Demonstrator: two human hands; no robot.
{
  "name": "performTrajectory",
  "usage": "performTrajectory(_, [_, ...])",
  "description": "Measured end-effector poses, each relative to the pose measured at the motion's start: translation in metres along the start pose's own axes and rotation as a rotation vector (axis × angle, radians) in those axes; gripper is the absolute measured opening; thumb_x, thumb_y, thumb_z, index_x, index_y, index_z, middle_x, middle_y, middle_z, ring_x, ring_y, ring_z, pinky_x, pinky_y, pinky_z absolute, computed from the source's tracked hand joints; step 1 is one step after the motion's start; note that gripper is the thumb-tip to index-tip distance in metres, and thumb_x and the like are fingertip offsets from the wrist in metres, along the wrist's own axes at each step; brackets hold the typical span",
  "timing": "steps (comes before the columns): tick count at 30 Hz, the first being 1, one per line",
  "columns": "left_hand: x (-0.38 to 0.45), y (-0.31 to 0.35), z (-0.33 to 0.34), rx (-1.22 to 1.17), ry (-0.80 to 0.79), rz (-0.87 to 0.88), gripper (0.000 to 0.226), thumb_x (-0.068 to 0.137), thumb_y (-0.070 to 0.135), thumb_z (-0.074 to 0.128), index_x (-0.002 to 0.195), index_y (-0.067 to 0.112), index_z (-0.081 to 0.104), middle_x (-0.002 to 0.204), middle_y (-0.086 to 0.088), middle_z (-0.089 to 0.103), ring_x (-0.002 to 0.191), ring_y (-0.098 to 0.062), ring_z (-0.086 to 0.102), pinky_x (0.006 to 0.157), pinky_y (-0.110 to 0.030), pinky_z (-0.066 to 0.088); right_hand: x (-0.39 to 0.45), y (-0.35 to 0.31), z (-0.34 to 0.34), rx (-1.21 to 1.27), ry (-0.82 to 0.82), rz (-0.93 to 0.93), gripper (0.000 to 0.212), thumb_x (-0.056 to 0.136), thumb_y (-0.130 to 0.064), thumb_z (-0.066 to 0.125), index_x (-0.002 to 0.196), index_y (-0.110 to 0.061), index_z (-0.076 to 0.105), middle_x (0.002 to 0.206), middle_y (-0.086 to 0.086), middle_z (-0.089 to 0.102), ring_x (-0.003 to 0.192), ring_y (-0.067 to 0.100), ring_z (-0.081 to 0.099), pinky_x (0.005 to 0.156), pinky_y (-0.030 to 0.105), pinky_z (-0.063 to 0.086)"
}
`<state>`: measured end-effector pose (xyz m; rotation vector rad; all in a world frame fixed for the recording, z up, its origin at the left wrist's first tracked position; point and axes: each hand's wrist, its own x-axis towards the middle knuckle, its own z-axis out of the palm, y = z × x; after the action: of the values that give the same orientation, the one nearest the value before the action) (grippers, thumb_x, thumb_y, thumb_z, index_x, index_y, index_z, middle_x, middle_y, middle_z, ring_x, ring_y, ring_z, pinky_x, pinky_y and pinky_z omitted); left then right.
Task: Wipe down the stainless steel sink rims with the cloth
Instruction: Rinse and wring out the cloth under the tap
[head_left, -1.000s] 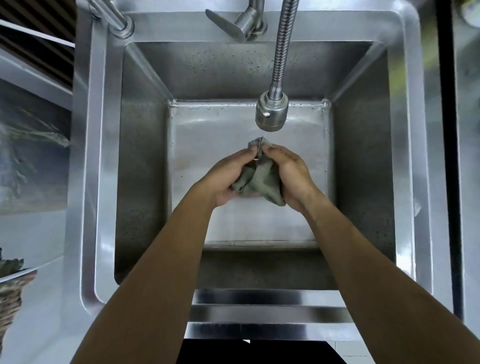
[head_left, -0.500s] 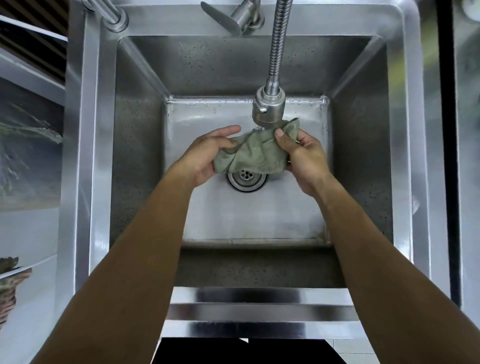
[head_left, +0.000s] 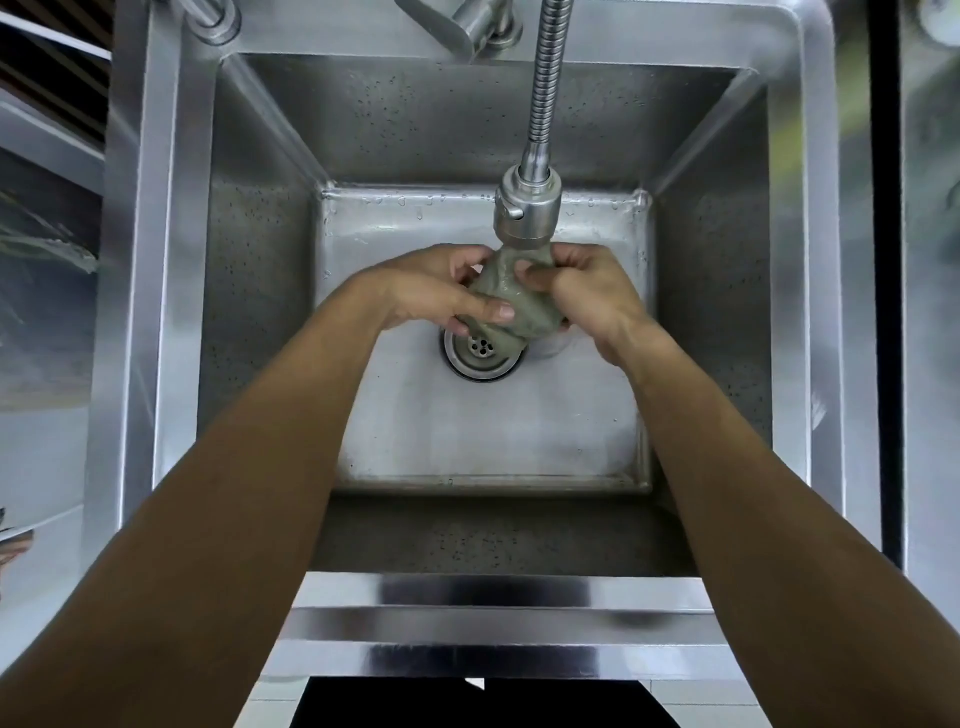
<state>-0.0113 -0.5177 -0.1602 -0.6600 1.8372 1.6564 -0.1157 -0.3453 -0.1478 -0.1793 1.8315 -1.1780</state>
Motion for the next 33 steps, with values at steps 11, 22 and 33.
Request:
performTrajectory(11, [0.011, -0.009, 0.008, -0.587, 0.185, -0.013, 0.029, 0.096, 0.032, 0.059, 0.122, 0.020, 0.068, 0.103, -0.001, 0.073, 0.095, -0.019, 0.070, 0.085, -0.036, 0.060, 0.001, 0.001, -0.015, 0.406, 0.086, 0.126, 0.013, 0.100, -0.009, 0.063, 0.112, -0.007, 0.067, 0.108, 0.015, 0.076, 0.102, 0.029, 0.075, 0.070, 0.047, 0.065])
performTrajectory(22, [0.014, -0.016, 0.021, -0.789, 0.314, 0.015, 0.028, 0.096, -0.004, 0.058, 0.113, 0.017, 0.068, 0.104, -0.010, 0.077, 0.090, -0.024, 0.073, 0.077, -0.032, 0.061, 0.001, 0.013, -0.011, 0.205, -0.006, -0.012, 0.038, 0.100, 0.011, 0.046, 0.098, -0.015, 0.075, 0.106, 0.012, 0.076, 0.082, 0.026, 0.078, 0.058, 0.037, 0.065])
performTrajectory(33, [0.015, 0.005, 0.024, -0.660, 0.315, 0.005, 0.037, 0.088, -0.013, 0.067, 0.113, 0.014, 0.061, 0.112, -0.015, 0.074, 0.101, -0.033, 0.070, 0.087, -0.045, 0.059, 0.007, 0.016, -0.024, 0.115, -0.068, -0.019, 0.007, 0.092, -0.019, 0.074, 0.089, -0.014, 0.077, 0.096, 0.005, 0.078, 0.088, 0.016, 0.073, 0.087, 0.040, 0.062])
